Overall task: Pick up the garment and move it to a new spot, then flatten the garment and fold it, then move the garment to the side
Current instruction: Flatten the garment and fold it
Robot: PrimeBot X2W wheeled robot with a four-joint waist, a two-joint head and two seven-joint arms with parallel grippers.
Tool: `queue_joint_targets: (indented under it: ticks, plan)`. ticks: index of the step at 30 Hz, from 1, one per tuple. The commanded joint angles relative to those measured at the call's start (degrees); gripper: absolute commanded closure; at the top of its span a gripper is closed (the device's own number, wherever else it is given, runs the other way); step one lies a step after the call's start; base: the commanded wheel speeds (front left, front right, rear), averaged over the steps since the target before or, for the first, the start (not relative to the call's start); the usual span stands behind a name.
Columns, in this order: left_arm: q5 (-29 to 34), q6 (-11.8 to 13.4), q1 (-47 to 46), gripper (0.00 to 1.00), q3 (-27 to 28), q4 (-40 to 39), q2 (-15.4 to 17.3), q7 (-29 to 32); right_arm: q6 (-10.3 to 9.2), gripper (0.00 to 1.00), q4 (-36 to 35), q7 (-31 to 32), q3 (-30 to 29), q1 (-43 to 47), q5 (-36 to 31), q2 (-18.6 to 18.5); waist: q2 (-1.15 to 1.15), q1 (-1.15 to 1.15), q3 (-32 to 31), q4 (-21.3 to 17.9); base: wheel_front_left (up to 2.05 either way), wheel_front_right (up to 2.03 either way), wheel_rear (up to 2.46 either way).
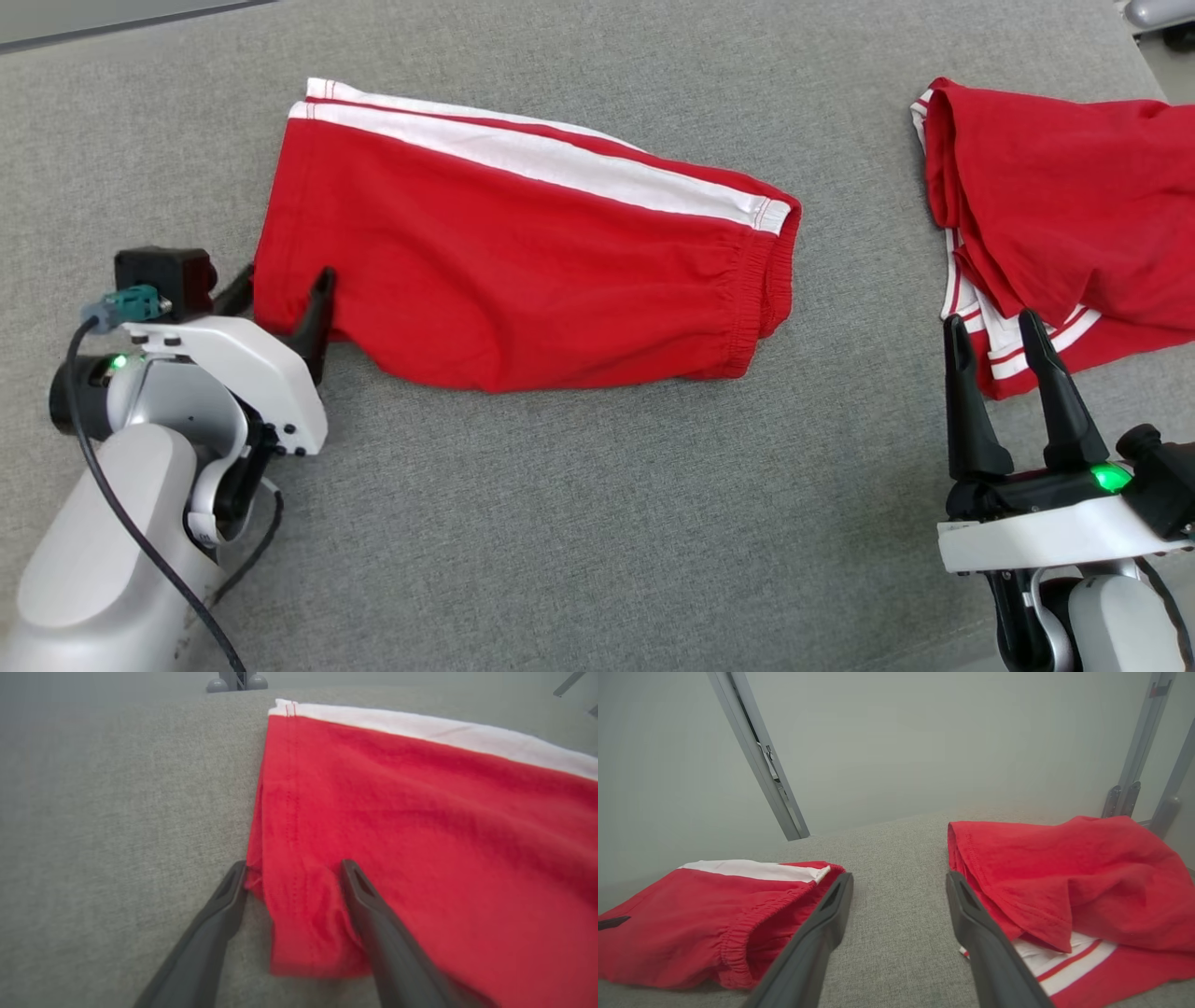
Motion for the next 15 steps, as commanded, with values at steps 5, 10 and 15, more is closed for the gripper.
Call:
queue_joint_targets:
  ticks: [5, 10, 15]
  plan:
    - [-2.38, -1.75, 2.1, 1.0, 0.32, -2.12, -0.58, 0.05, 0.02, 0.0, -0.41, -0.42, 0.2, -0.32, 1.17, -0.29, 0.0, 0.0, 0.02, -0.32, 0.0, 0.0, 0.0]
    - [-2.9, -0.94, 2.61, 1.0, 2.09, -3.26, -0.26, -3.69, 0.02, 0.0, -0.6, -0.42, -0.21, -0.14, 1.53, -0.28, 0.0, 0.0, 0.13, -0.18, 0.0, 0.0, 0.0]
    - [-4.18, 0.27, 7.27, 1.0, 3.67, -7.23, -1.46, -7.88, 0.02, 0.0, -0.71, -0.4, -1.37, 0.95, 0.68, -0.29, 0.0, 0.0, -0.39, 1.98, 0.0, 0.0, 0.0]
